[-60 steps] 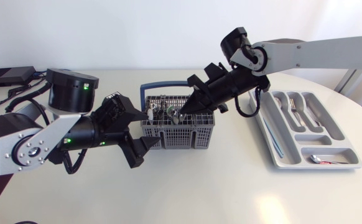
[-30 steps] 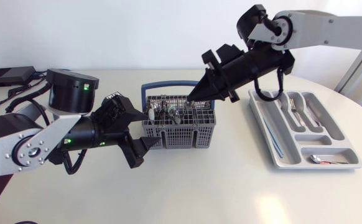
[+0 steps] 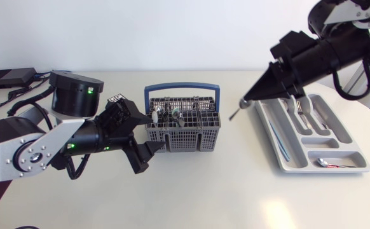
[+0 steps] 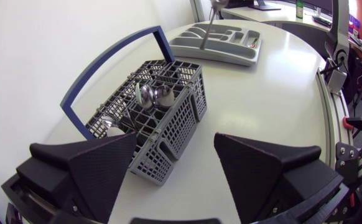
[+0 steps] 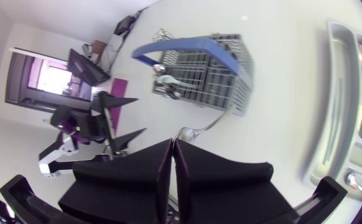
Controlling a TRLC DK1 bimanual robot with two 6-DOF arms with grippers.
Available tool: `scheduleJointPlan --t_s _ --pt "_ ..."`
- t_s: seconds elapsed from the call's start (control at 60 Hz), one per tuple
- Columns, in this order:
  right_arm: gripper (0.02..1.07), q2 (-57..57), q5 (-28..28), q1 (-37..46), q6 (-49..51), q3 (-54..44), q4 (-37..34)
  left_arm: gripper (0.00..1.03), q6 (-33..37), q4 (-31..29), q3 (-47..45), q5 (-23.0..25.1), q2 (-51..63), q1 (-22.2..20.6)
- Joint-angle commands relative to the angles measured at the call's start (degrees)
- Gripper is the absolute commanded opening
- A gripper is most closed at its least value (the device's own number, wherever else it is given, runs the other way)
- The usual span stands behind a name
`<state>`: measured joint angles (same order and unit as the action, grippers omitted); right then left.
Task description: Transfer all utensils from the basket to the drawer tray.
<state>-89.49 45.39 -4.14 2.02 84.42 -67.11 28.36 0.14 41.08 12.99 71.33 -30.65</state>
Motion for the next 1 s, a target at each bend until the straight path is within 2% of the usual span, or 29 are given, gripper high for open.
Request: scheduleJointPlan --t_s 0.0,0.15,0.317,0.417,0.467,0.533,0.567,0.733,0.983 --pt "0.07 1.8 -5.0 3.6 5.6 -5.6 -1.6 0.86 0.7 0.6 -1.5 -0.4 1.1 -0.9" --pt "0.07 3.7 -13.7 13.4 12.1 -9.9 0.0 0.86 0.7 0.6 -1.1 -1.4 1.4 -2.3" --pt "0.07 7.2 -27.5 24.8 17.5 -17.5 12.4 0.87 0.7 0.6 -1.0 -2.0 1.4 -3.1" --pt "0.07 7.5 -33.9 28.8 21.5 -22.1 18.0 0.87 0.6 0.6 -0.8 -2.3 1.4 -3.4" --pt "0.07 7.5 -39.2 30.5 22.7 -25.4 24.5 0.87 0.6 0.6 -0.7 -2.4 1.5 -3.6" --pt "0.07 6.5 -42.9 32.4 24.4 -28.0 28.4 0.87 0.6 0.6 -0.7 -2.8 1.6 -3.8" --pt "0.08 6.3 -45.0 33.2 25.0 -30.0 32.6 0.86 0.6 0.6 -0.5 -3.1 1.6 -4.1" --pt "0.08 3.1 -48.7 34.2 26.4 -33.7 38.7 0.87 0.4 0.6 -0.2 -3.6 1.9 -4.9" --pt "0.08 3.0 -48.4 30.3 23.6 -37.1 38.4 0.86 0.3 0.6 0.1 -3.8 2.2 -5.4"
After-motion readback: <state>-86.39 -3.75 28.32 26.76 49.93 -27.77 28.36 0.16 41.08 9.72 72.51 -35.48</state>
